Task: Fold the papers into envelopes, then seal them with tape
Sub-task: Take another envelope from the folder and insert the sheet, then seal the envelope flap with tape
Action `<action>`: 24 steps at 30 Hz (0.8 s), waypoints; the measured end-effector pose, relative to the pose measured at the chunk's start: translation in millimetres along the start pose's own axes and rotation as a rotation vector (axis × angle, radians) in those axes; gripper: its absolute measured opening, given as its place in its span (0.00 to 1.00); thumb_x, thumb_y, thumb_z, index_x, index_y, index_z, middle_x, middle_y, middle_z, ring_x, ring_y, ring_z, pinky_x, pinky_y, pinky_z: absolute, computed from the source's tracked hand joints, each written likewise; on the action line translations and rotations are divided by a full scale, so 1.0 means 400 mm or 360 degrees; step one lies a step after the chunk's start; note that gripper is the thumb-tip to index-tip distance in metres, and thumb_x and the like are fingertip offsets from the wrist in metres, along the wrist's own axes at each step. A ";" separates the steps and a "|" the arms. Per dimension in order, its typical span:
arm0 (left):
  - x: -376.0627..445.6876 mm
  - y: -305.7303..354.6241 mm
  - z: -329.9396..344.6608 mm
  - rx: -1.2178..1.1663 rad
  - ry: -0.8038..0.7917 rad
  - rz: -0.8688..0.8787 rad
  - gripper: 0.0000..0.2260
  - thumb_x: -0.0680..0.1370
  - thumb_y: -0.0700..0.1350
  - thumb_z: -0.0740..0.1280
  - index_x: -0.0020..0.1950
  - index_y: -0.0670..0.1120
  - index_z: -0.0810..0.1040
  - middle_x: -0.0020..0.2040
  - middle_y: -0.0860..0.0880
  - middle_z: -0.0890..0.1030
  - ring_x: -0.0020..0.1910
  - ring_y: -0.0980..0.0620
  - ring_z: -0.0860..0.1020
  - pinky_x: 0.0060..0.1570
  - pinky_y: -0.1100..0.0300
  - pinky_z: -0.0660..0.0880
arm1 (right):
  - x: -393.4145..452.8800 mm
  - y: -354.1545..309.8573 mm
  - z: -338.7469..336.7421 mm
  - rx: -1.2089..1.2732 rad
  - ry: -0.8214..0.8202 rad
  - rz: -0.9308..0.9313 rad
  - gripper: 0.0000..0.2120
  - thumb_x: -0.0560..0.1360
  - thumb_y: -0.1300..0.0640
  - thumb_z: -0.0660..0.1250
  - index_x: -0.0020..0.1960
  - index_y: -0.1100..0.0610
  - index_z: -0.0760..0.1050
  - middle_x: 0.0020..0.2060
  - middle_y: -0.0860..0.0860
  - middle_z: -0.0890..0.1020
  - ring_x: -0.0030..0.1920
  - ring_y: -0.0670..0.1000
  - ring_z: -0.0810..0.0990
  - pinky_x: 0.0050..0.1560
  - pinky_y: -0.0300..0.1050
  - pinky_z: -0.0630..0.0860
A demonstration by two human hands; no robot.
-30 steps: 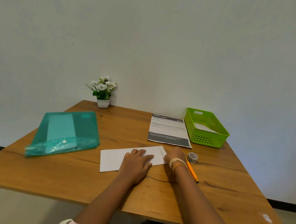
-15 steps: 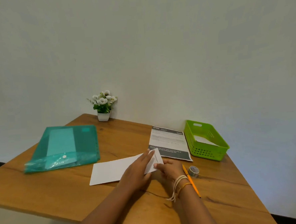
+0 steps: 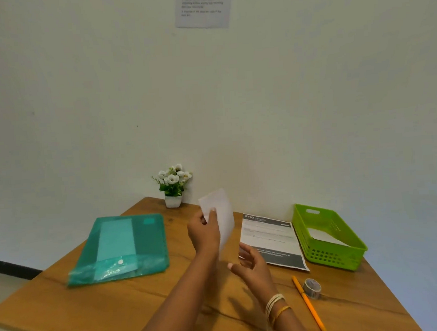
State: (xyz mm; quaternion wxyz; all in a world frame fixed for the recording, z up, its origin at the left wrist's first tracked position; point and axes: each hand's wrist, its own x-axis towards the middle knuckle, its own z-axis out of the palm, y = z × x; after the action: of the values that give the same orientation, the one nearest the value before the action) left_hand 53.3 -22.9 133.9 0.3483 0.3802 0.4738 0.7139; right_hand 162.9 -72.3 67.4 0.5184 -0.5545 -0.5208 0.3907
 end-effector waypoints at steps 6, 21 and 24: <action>0.071 0.039 -0.021 -0.0773 0.0237 -0.0450 0.02 0.77 0.38 0.68 0.49 0.44 0.79 0.45 0.48 0.81 0.43 0.51 0.80 0.43 0.56 0.77 | 0.009 0.032 -0.006 0.0339 0.0439 0.0316 0.30 0.70 0.58 0.74 0.68 0.56 0.66 0.60 0.57 0.75 0.55 0.56 0.75 0.46 0.46 0.77; 0.042 -0.182 -0.229 0.1286 -0.0407 -0.0900 0.09 0.77 0.43 0.66 0.46 0.37 0.77 0.33 0.41 0.83 0.24 0.48 0.81 0.23 0.60 0.76 | -0.028 0.129 -0.173 -0.1123 0.0703 0.0363 0.10 0.74 0.58 0.67 0.54 0.60 0.78 0.53 0.58 0.82 0.54 0.59 0.79 0.50 0.46 0.75; 0.036 -0.193 -0.233 0.1945 -0.0568 -0.0397 0.13 0.75 0.53 0.68 0.44 0.43 0.79 0.39 0.45 0.83 0.37 0.47 0.81 0.35 0.57 0.76 | -0.032 0.136 -0.183 -0.1521 0.0601 0.0300 0.10 0.76 0.53 0.66 0.54 0.57 0.77 0.54 0.55 0.80 0.55 0.56 0.79 0.49 0.47 0.77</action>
State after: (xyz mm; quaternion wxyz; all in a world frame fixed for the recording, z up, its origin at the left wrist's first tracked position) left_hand -24.2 -25.1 39.8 0.2229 0.5647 0.7701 0.1958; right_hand 241.5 -92.6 24.0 0.2549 -0.8345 -0.4862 0.0476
